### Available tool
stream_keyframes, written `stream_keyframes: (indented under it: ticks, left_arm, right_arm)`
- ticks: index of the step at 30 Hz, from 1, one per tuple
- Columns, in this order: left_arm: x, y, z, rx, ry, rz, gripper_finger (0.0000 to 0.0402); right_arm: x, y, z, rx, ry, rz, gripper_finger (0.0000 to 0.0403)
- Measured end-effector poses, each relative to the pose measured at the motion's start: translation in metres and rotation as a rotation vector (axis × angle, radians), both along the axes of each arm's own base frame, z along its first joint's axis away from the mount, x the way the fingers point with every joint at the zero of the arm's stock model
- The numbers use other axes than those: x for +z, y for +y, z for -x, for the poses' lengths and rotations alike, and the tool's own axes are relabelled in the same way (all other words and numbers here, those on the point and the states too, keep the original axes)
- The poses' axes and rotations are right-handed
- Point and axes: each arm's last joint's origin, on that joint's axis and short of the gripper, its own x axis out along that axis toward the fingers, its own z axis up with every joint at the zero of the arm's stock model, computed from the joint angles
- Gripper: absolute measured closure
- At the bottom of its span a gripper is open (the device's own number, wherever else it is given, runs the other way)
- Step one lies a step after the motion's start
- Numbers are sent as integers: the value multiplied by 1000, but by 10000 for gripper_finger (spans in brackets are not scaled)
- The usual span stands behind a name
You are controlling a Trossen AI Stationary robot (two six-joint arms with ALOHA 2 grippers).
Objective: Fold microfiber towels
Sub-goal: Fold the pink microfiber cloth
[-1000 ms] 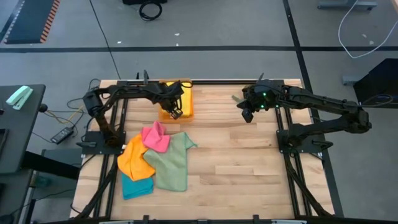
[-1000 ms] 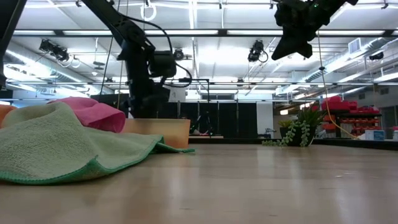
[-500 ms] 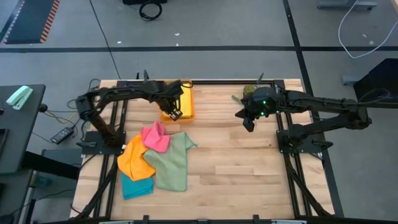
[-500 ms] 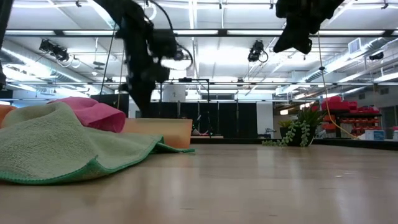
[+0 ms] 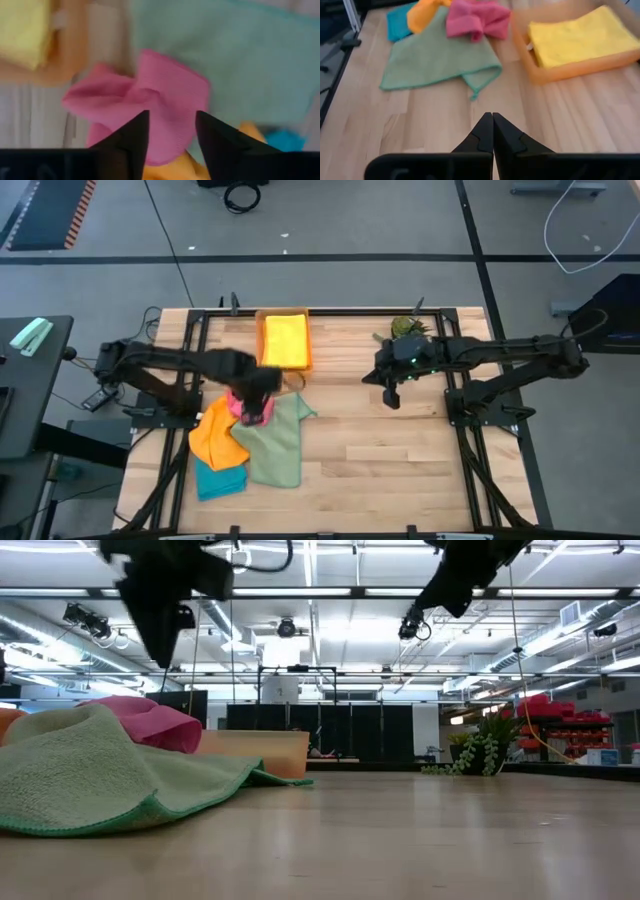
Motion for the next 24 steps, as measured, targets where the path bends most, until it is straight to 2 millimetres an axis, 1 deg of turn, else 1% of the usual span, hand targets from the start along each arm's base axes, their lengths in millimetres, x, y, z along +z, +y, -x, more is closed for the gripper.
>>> stream_keyframes:
  ticks: [2,5,9,13,15,18,21,22,23,24]
  left_arm:
    - [-3,-16,3,-125,28,-12,205]
    - [-14,-29,11,-185,80,-60,184]
    - [-40,-29,29,-185,139,-95,180]
    - [-69,-24,44,-154,176,-96,195]
    - [-78,-22,46,-134,158,-95,215]
    - [-79,-24,44,-160,115,-88,274]
    - [-65,-27,44,-225,73,-83,357]
    - [-59,-27,42,-245,57,-83,378]
    - [-53,-28,43,-266,48,-84,387]
    - [-45,-28,43,-278,40,-85,387]
  right_arm:
    - [-6,3,-6,6,24,-10,397]
    - [-16,7,-14,-8,68,-45,397]
    - [-26,13,-22,-57,112,-126,397]
    - [-32,21,-27,-127,135,-235,397]
    - [-33,26,-29,-158,132,-290,397]
    - [-33,36,-29,-210,131,-341,397]
    - [-33,47,-27,-266,130,-389,397]
    - [-33,51,-26,-281,125,-399,397]
    - [-33,56,-26,-299,122,-410,397]
    - [-33,61,-25,-319,120,-423,397]
